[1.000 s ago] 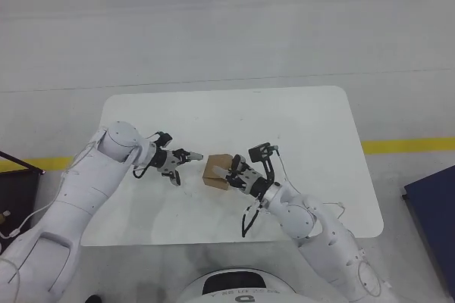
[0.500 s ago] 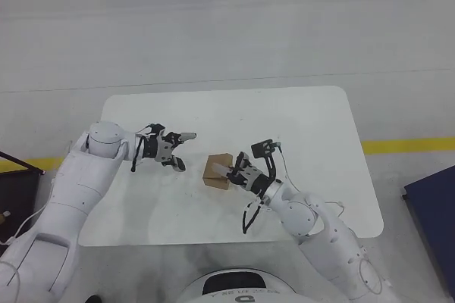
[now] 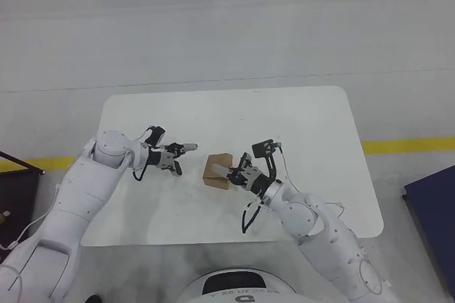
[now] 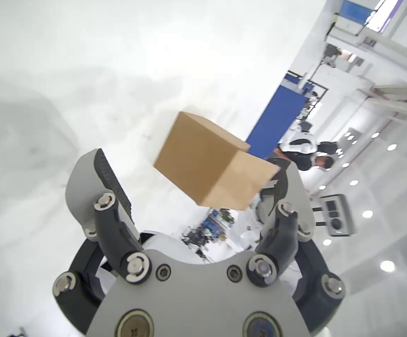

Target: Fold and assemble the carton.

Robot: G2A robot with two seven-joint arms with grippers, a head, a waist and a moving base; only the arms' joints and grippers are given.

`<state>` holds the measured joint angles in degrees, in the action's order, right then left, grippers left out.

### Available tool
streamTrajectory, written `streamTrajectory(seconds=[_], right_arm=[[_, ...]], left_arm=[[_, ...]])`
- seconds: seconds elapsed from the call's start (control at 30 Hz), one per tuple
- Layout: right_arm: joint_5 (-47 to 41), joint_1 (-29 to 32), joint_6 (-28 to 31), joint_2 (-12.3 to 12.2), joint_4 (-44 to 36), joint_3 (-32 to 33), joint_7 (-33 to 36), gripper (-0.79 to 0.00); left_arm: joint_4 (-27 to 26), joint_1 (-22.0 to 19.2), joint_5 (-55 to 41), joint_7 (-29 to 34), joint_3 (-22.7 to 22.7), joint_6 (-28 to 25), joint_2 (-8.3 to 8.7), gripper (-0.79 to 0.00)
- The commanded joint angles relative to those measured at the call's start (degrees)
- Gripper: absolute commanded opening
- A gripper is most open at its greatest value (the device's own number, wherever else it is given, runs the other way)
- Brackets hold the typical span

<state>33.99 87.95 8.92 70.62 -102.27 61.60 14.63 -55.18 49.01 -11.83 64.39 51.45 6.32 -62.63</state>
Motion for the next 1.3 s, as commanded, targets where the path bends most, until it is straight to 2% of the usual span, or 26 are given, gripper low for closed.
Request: streamTrajectory(seconds=[0.0, 0.1, 0.27, 0.47, 0.63, 0.83, 1.27], right_arm=[[-0.05, 0.51, 0.24, -0.07, -0.6, 0.41, -0.62, 0.0], [0.69, 1.45, 0.62, -0.27, -1.79, 0.71, 0.17, 0.0], [5.91, 2.26, 0.54, -0.62, -3.96, -0.52, 3.92, 0.0], [11.95, 2.02, -1.34, -0.57, -5.21, -2.99, 5.21, -0.102], [14.22, 1.52, -2.55, -0.44, -5.23, -4.25, 5.48, -0.145], [15.96, 0.15, -4.02, -0.01, -4.24, -6.23, 5.17, -0.237], [14.31, -4.57, -5.79, 1.22, 0.07, -9.13, 5.9, -0.302]], left_arm=[[-0.17, 0.92, 0.77, 0.27, -0.02, -4.81, 0.11, 0.0], [-0.38, 1.45, 2.03, 0.24, -0.08, -9.03, 0.22, -0.022], [0.12, 1.58, 1.71, 2.02, -0.45, -13.68, 0.0, 0.0], [1.92, 0.25, 0.07, 2.23, -1.8, -16.91, -1.1, 0.0], [4.22, -1.38, -0.88, 2.63, -3.55, -18.52, -2.34, 0.0], [7.17, -3.03, -3.12, 3.66, -5.24, -19.89, -3.87, 0.0], [11.95, -5.29, -4.33, 4.98, -7.44, -21.71, -6.08, 0.0]])
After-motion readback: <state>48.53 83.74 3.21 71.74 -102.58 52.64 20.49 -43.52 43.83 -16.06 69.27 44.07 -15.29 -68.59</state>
